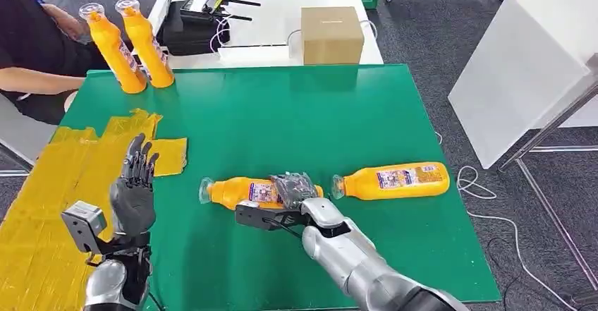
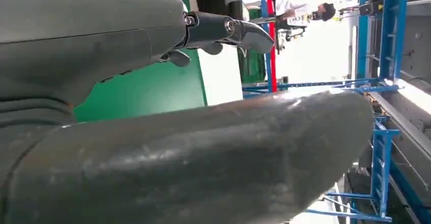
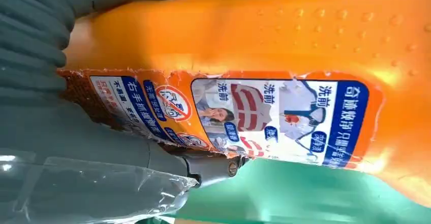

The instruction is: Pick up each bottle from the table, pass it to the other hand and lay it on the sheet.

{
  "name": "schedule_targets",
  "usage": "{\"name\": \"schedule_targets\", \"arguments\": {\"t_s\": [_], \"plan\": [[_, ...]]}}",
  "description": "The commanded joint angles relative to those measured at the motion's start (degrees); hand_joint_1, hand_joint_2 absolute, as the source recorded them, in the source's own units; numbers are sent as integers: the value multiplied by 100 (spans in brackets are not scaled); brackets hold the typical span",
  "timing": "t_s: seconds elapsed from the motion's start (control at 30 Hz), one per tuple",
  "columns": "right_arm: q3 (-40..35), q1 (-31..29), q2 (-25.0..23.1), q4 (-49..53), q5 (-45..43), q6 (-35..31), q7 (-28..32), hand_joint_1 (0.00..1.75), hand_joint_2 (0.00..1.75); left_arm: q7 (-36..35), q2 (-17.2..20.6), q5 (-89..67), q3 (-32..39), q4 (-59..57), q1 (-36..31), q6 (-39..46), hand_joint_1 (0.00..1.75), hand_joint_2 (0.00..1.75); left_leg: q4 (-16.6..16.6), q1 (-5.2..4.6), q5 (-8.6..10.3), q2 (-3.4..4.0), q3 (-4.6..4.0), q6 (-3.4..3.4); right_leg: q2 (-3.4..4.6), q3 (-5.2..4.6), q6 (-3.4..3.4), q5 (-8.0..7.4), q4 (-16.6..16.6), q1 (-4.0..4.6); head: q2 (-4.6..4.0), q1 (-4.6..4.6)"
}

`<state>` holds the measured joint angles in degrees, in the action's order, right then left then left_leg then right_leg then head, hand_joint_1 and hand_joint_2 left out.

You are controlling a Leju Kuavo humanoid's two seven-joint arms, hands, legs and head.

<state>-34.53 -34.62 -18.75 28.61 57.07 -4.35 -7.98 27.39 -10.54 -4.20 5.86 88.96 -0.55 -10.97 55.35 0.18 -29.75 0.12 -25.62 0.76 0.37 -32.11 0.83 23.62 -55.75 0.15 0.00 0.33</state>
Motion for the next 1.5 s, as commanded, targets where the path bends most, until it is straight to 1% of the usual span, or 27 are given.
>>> {"name": "schedule_targets", "arguments": {"t_s": [0.03, 0.07, 0.1, 0.13, 0.2, 0.23, 0.33, 0.4, 0.53, 0.9, 1.0, 1.17, 1.2, 1.33, 1.47, 1.5], "plan": [[418, 433, 113, 852, -508, -692, 671, 175, 175, -321, -216, 599, 243, -220, 128, -224, 0, 175, -2, 3, 4, -10, -9, -2, -12, -3, 6, -5, 8, 3, 0, 0], [315, 695, 194, 1385, -528, -710, 697, 175, 175, -381, -295, 1021, 320, -206, 318, -441, 0, 175, -5, 1, 2, -7, -2, -1, -8, 2, 5, -1, 7, 1, 0, 0], [161, 1039, 308, 2100, -606, -618, 654, 175, 175, -745, -381, 1937, 430, -301, 536, -1059, 0, 175, -10, 0, -1, 1, 6, 0, 1, 6, 4, 0, 9, 0, 0, 0], [11, 1219, 385, 2506, -698, -496, 678, 175, 175, -946, -428, 2499, 469, -400, 724, -1432, 0, 175, -15, 3, -1, 3, 5, -1, 1, 8, 7, -2, 17, 2, 0, 2], [-188, 1618, 509, 3246, -798, -528, 671, 175, 175, -886, -607, 2542, 531, -392, 1014, -1615, 0, 175, -15, -2, -6, 11, 12, 0, 10, 9, 6, 4, 10, -4, 0, -2], [-234, 1749, 544, 3485, -830, -575, 690, 175, 175, -866, -638, 2515, 507, -378, 1071, -1659, 0, 175, -19, 1, -9, 13, 14, -1, 10, 12, 7, 4, 17, -1, 0, -2], [-351, 1917, 655, 3864, -926, -555, 730, 175, 175, -1086, -650, 2719, 403, -439, 1162, -1881, 0, 175, -7, 0, -5, -14, -21, -1, -17, -14, 8, 7, 10, 0, 0, 2], [-342, 1907, 660, 3841, -962, -537, 723, 175, 175, -1017, -660, 2621, 401, -432, 1161, -1814, 0, 175, -6, -3, -3, -6, -36, -1, -7, -33, 4, 4, 7, -4, 0, 0], [-253, 1806, 590, 3609, -1065, -593, 830, 175, 175, -992, -618, 2616, 446, -535, 1079, -1858, 0, 175, -6, 0, -2, -5, -47, -2, -6, -37, 3, 0, 11, -4, 0, 2], [-220, 1824, 601, 3691, -1077, -553, 862, 175, 175, -989, -644, 2614, 518, -557, 1074, -1894, 0, 175, -8, 4, -4, -5, -41, -2, -6, -33, 4, 3, 10, 2, 0, 0], [-158, 1704, 541, 3531, -1130, -509, 851, 175, 175, -996, -638, 2509, 411, -583, 1053, -1917, 0, 175, -8, 5, -3, -3, -40, -1, -5, -30, 6, 0, 13, 4, 0, 0], [-133, 1305, 266, 2841, -1323, -321, 877, 175, 175, -957, -596, 2412, 12, -672, 950, -1960, 0, 175, -5, 5, -1, -1, -47, -3, -3, -36, 6, -3, 11, 2, 0, 0], [-148, 1298, 236, 2817, -1315, -321, 863, 175, 175, -956, -623, 2396, -10, -675, 941, -1937, 0, 175, -4, 3, -1, -2, -48, -3, -3, -38, 4, -1, 7, -1, 0, 0], [-396, 1050, -25, 2265, -1411, -248, 984, 175, 175, -838, -518, 2360, -376, -753, 890, -1817, 0, 175, -7, 9, -1, 1, -43, -7, -2, -34, 3, -4, 13, 4, 0, 0], [-994, 1120, -125, 2233, -1419, -91, 969, 175, 175, -736, -407, 2503, -411, -796, 894, -1745, 0, 175, -9, -1, -2, 3, -42, -4, 2, -38, 0, 1, 5, -3, 0, 0], [-1077, 1159, -125, 2231, -1434, -70, 953, 175, 175, -731, -399, 2510, -404, -790, 906, -1756, 0, 175, -17, 8, -3, 5, -31, -8, 3, -27, 1, -1, 17, 5, 0, -2]]}}
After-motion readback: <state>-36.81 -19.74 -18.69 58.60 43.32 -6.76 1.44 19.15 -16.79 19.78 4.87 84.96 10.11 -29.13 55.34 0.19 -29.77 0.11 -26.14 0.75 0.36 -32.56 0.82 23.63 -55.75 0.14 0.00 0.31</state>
